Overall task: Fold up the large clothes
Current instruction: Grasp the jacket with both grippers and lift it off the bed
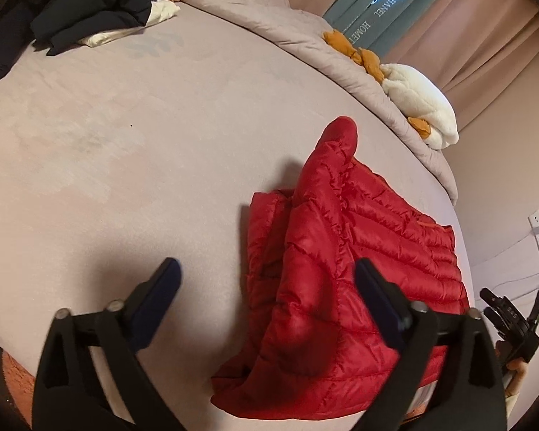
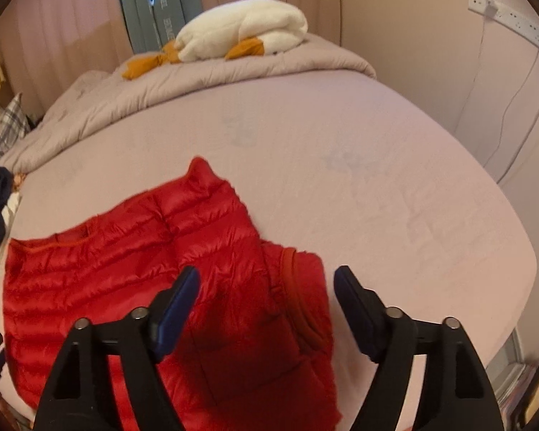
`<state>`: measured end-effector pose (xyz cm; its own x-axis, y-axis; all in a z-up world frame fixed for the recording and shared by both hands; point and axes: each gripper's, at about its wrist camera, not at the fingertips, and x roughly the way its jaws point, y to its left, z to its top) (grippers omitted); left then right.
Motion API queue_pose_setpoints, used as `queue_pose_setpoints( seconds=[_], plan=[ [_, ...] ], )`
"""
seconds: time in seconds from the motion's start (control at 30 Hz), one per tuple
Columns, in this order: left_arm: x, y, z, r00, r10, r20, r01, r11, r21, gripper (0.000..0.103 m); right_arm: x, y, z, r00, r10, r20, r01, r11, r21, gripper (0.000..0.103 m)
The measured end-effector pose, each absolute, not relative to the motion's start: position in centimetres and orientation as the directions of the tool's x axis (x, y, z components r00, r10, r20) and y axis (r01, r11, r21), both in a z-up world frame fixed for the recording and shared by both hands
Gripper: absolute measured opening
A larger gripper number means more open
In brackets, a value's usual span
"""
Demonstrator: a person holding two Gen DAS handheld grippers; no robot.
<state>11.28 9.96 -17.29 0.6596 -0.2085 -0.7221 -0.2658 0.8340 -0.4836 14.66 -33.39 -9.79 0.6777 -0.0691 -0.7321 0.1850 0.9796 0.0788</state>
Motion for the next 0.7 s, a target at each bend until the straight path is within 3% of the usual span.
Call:
queue_pose_setpoints(
  seconds=[0.13, 0.47, 0.7],
  plan=[
    [12.0, 9.3, -17.7, 0.647, -0.208, -0.733, -0.258, 0.845, -0.468, 0.102, 13.7, -34.3, -9.5, 0.708, -0.046, -0.705, 0.170, 0.980, 0.106, 0.102],
    [14.6, 5.8, -21.1, 0.558, -0.339, -0.757, -0.189, 0.837, -0.513, 0.102, 14.0, -36.5, -14.8, 0.603, 0.099, -0.792, 0.107, 0.973, 0.204, 0.102],
    [15.5, 5.2, -22.1, 0.531, -0.374, -0.760, -0.181, 0.826, -0.534, 0.103, 15.4, -38.1, -18.9, 0.541, 0.327, -0.775, 0.098, 0.890, 0.444, 0.102]
  ],
)
